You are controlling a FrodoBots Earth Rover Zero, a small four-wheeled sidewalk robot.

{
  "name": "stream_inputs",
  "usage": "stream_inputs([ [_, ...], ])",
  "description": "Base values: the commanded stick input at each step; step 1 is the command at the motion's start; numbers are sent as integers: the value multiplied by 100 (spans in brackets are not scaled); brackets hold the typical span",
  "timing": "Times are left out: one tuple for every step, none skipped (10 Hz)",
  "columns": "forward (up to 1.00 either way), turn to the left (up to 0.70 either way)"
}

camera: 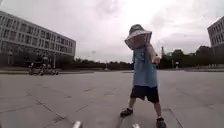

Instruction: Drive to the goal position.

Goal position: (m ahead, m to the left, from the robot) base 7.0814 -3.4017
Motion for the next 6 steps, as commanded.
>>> stream_inputs([
  [3, 0],
  [1, 0],
  [0, 0],
  [0, 0],
  [0, 0],
  [0, 0],
])
